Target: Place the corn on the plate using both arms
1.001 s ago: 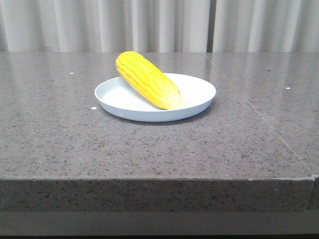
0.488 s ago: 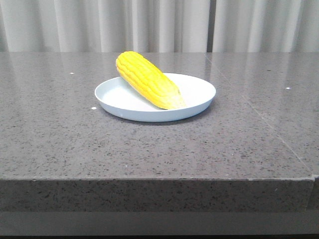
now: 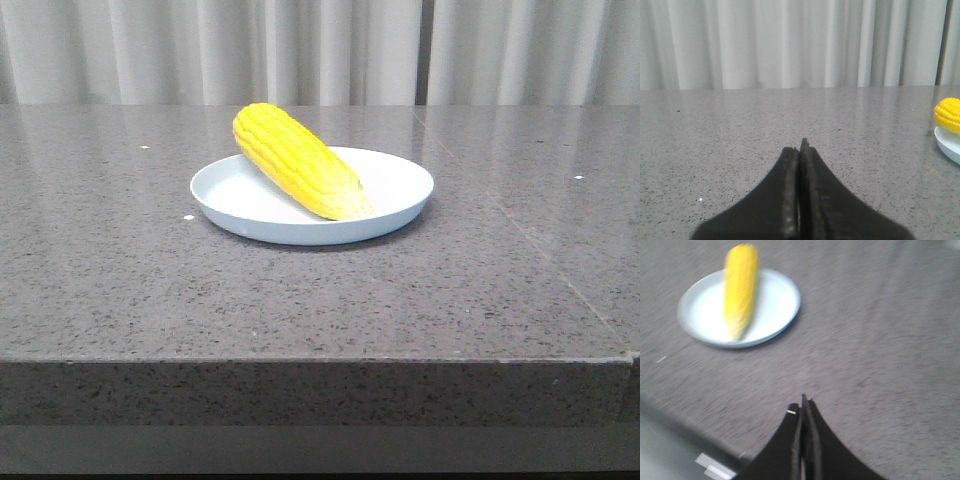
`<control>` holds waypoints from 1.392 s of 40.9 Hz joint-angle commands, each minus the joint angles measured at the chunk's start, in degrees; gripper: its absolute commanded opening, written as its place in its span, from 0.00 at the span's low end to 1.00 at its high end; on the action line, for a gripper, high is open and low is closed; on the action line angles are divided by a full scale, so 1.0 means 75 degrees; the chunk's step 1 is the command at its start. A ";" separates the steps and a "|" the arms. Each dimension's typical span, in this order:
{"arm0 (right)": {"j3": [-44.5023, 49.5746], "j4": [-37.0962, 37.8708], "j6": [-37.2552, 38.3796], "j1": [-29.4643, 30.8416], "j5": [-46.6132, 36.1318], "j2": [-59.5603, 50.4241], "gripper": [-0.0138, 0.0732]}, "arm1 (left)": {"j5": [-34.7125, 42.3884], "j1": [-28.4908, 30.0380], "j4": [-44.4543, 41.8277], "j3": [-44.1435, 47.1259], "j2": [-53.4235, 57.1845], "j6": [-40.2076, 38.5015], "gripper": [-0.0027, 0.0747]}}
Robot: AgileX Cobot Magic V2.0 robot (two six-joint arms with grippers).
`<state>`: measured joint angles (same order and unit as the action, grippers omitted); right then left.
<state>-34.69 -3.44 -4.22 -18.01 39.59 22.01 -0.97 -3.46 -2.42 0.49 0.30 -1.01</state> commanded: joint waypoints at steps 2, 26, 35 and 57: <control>0.1197 -0.0066 -0.0053 0.1031 -0.2533 -0.0941 0.06 | 0.0622 -0.0044 -0.0013 0.0175 0.0132 -0.0063 0.01; 0.4658 -0.0118 -0.0047 0.2635 -0.5541 -0.3141 0.06 | 0.0622 -0.0044 -0.0013 0.0175 0.0119 -0.0063 0.01; 0.4658 -0.0118 -0.0047 0.2635 -0.5605 -0.3142 0.06 | 0.0622 -0.0044 -0.0013 0.0175 0.0119 -0.0063 0.01; 0.4658 -0.0338 0.0304 0.2635 -0.5928 -0.3142 0.06 | 0.0622 -0.0044 -0.0013 0.0175 0.0119 -0.0063 0.01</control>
<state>1.54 -6.20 -1.88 1.44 0.00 -0.57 -0.84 -3.46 -2.55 0.49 0.30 -1.01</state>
